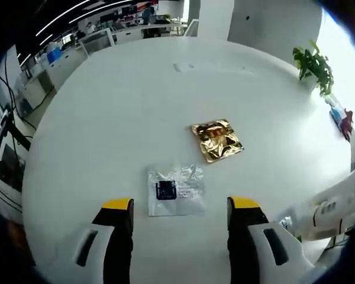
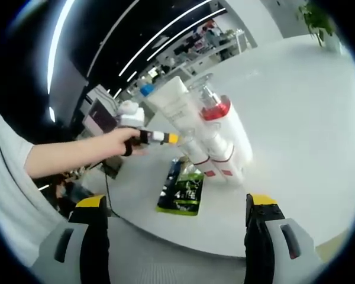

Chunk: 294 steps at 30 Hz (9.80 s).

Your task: Arrange the skincare products in the storage area until every visible bottle or jar stands upright without overlapping.

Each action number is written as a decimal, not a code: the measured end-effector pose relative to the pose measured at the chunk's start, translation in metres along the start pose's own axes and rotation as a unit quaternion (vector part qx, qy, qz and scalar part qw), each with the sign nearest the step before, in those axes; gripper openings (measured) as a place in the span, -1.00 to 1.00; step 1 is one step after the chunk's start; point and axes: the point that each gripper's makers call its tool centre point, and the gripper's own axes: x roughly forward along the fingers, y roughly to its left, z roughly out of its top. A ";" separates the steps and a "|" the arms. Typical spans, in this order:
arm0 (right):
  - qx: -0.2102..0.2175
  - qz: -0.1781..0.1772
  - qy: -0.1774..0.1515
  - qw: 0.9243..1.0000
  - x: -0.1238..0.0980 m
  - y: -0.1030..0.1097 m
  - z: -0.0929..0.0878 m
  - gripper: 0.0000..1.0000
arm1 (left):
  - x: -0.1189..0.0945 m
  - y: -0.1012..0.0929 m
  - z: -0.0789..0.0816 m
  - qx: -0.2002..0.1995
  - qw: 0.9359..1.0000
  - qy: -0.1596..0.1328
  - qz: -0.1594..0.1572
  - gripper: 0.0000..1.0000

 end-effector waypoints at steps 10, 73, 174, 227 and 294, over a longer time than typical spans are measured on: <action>0.003 -0.001 0.001 1.000 0.000 -0.001 -0.001 0.92 | 0.010 0.004 0.001 0.005 1.000 0.005 0.008 0.07; -0.020 0.010 0.001 1.000 0.001 0.005 0.001 0.92 | -0.090 -0.044 0.061 0.123 0.978 -0.166 -0.025 -0.29; 0.080 0.206 -0.064 0.973 0.028 0.107 0.030 -0.95 | -0.248 -0.152 -0.090 0.283 0.930 -0.191 -0.133 -0.29; 0.062 0.361 0.062 0.928 0.006 0.149 0.025 -0.98 | -0.289 -0.129 -0.111 0.085 0.877 -0.144 -0.451 -0.93; -0.082 0.186 0.061 0.977 0.032 0.089 -0.004 0.59 | -0.199 -0.071 -0.133 -0.217 0.900 -0.082 -0.369 -0.99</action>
